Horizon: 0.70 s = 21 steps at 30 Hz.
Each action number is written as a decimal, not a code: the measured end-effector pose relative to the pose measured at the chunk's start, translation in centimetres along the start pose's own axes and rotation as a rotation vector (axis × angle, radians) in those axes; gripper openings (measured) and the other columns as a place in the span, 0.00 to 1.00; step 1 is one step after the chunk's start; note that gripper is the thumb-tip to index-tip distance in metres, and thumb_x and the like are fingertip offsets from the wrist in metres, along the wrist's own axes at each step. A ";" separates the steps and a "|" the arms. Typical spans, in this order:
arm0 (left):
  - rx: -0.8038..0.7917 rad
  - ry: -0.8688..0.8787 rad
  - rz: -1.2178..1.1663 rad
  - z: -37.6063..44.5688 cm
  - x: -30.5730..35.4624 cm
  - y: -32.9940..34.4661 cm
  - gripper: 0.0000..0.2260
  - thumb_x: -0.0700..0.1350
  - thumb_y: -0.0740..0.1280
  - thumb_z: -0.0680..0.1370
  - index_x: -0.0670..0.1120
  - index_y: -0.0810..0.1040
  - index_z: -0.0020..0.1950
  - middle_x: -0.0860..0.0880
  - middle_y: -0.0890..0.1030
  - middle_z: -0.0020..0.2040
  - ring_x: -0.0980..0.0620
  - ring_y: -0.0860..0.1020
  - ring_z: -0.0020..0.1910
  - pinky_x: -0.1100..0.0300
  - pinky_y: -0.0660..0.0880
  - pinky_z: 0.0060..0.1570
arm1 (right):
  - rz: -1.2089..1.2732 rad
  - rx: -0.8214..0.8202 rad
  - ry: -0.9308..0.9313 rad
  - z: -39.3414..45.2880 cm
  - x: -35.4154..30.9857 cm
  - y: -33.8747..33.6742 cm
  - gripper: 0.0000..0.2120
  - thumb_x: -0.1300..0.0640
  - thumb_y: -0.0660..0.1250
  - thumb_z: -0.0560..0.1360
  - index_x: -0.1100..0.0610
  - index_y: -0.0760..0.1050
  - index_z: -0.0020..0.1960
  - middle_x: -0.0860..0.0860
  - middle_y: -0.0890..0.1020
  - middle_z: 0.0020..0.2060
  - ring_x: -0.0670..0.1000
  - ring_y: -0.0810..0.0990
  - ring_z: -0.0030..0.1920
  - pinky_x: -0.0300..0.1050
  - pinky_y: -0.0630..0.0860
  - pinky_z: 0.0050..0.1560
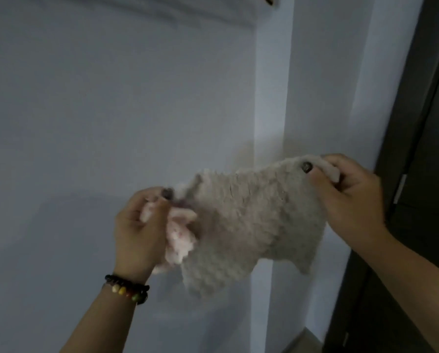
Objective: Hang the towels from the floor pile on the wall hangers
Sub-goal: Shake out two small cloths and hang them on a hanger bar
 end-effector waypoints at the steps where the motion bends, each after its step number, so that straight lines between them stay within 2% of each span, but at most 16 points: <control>1: -0.150 0.048 0.132 0.0 -0.1 1.4 0.08 0.40 0.68 0.76 0.51 0.80 0.40 0.55 0.83 0.40 0.62 0.81 0.39 0.67 0.76 0.40 | 0.008 -0.072 -0.030 0.3 0.5 1.4 0.07 0.60 0.67 0.76 0.59 0.77 0.39 0.51 0.77 0.33 0.42 0.74 0.32 0.33 0.70 0.32; 3: -0.452 0.118 0.511 -0.6 -2.1 4.1 0.07 0.46 0.66 0.73 0.56 0.81 0.37 0.56 0.82 0.40 0.60 0.80 0.39 0.64 0.75 0.41 | -0.112 -0.452 -0.058 0.0 3.3 6.4 0.11 0.59 0.64 0.72 0.52 0.72 0.31 0.49 0.73 0.30 0.40 0.70 0.29 0.37 0.67 0.31; 4: -0.484 0.134 0.635 -0.6 -3.2 4.5 0.08 0.47 0.65 0.73 0.56 0.82 0.37 0.56 0.80 0.40 0.58 0.79 0.39 0.59 0.76 0.41 | -0.184 -0.627 -0.062 -0.7 5.5 8.6 0.15 0.60 0.64 0.71 0.50 0.67 0.28 0.47 0.71 0.27 0.41 0.69 0.27 0.39 0.64 0.30; 5: -0.435 0.116 0.690 -0.2 -4.0 4.2 0.08 0.47 0.66 0.74 0.55 0.84 0.38 0.55 0.78 0.41 0.56 0.78 0.38 0.56 0.76 0.40 | -0.227 -0.698 -0.059 -0.8 7.4 9.7 0.18 0.62 0.65 0.71 0.48 0.66 0.26 0.47 0.70 0.26 0.43 0.68 0.26 0.39 0.62 0.29; 6: -0.336 0.089 0.718 0.4 -4.2 3.3 0.09 0.45 0.67 0.76 0.54 0.85 0.39 0.54 0.76 0.40 0.54 0.77 0.37 0.55 0.76 0.38 | -0.215 -0.674 -0.026 0.0 8.9 10.0 0.18 0.63 0.66 0.72 0.48 0.69 0.27 0.48 0.71 0.25 0.44 0.68 0.26 0.37 0.62 0.29; 8: -0.178 0.030 0.752 1.4 -3.8 1.9 0.08 0.43 0.67 0.77 0.53 0.84 0.42 0.54 0.78 0.39 0.54 0.77 0.37 0.57 0.75 0.37 | -0.138 -0.545 0.037 2.7 10.1 9.6 0.11 0.62 0.68 0.73 0.58 0.75 0.31 0.55 0.72 0.27 0.44 0.67 0.27 0.35 0.61 0.28; 10: -0.121 -0.054 0.715 2.2 -3.9 1.5 0.09 0.44 0.65 0.79 0.52 0.82 0.42 0.55 0.81 0.36 0.59 0.78 0.37 0.67 0.72 0.36 | -0.030 -0.518 0.084 4.9 10.1 9.5 0.09 0.61 0.68 0.74 0.64 0.77 0.37 0.60 0.75 0.30 0.46 0.67 0.28 0.37 0.62 0.29; 11: -0.076 -0.101 0.665 2.4 -3.8 1.6 0.10 0.44 0.64 0.79 0.51 0.80 0.40 0.54 0.81 0.34 0.60 0.78 0.35 0.69 0.71 0.34 | 0.045 -0.531 0.105 5.8 10.0 9.8 0.07 0.61 0.69 0.74 0.62 0.79 0.38 0.60 0.77 0.32 0.48 0.70 0.29 0.38 0.64 0.30; 13: 0.029 -0.178 0.472 2.6 -3.5 2.1 0.12 0.44 0.63 0.81 0.49 0.79 0.38 0.51 0.82 0.33 0.55 0.80 0.35 0.63 0.74 0.37 | 0.219 -0.543 0.173 6.8 9.9 10.2 0.05 0.58 0.72 0.73 0.57 0.81 0.39 0.55 0.79 0.30 0.49 0.74 0.31 0.38 0.68 0.33; 14: 0.077 -0.212 0.356 2.7 -3.3 2.5 0.13 0.44 0.63 0.81 0.47 0.80 0.38 0.50 0.84 0.35 0.52 0.81 0.37 0.58 0.77 0.40 | 0.310 -0.549 0.208 7.1 9.7 10.4 0.08 0.53 0.73 0.71 0.58 0.80 0.39 0.54 0.77 0.29 0.48 0.73 0.32 0.40 0.68 0.35; 16: 0.151 -0.274 0.214 2.6 -3.0 3.2 0.15 0.47 0.64 0.80 0.41 0.80 0.38 0.46 0.84 0.35 0.46 0.82 0.37 0.50 0.78 0.42 | 0.468 -0.576 0.265 7.3 9.6 10.8 0.25 0.40 0.74 0.65 0.64 0.77 0.40 0.55 0.73 0.32 0.50 0.70 0.35 0.44 0.67 0.39; 17: 0.170 -0.292 0.200 2.6 -2.9 3.5 0.19 0.50 0.65 0.80 0.37 0.78 0.37 0.42 0.82 0.33 0.44 0.80 0.35 0.50 0.77 0.40 | 0.552 -0.603 0.304 7.1 9.5 11.2 0.31 0.36 0.74 0.62 0.65 0.76 0.41 0.55 0.73 0.34 0.51 0.71 0.37 0.46 0.67 0.41; 18: 0.176 -0.309 0.221 2.5 -2.7 3.7 0.22 0.54 0.67 0.78 0.35 0.76 0.36 0.39 0.79 0.31 0.45 0.77 0.31 0.52 0.75 0.38 | 0.639 -0.644 0.350 6.9 9.3 11.6 0.31 0.36 0.75 0.61 0.64 0.76 0.41 0.56 0.74 0.35 0.52 0.72 0.38 0.48 0.69 0.41; 19: 0.183 -0.323 0.284 2.5 -2.3 3.9 0.24 0.56 0.69 0.76 0.35 0.75 0.34 0.39 0.77 0.29 0.47 0.75 0.30 0.54 0.73 0.36 | 0.725 -0.687 0.407 6.6 8.9 11.9 0.26 0.39 0.75 0.63 0.63 0.78 0.41 0.56 0.77 0.35 0.53 0.76 0.38 0.47 0.72 0.42; 21: 0.196 -0.321 0.475 2.6 -1.5 4.2 0.22 0.55 0.73 0.72 0.39 0.73 0.30 0.45 0.75 0.27 0.51 0.73 0.28 0.59 0.71 0.32 | 0.904 -0.766 0.521 5.6 7.6 12.3 0.11 0.50 0.70 0.67 0.58 0.82 0.40 0.56 0.83 0.37 0.54 0.82 0.38 0.43 0.78 0.39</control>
Point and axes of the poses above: each hand's wrist, its own z-axis towards the middle knuckle, its own y-axis out of the palm, x = y × z, the point moved 7 cm from there along z, towards the middle knuckle
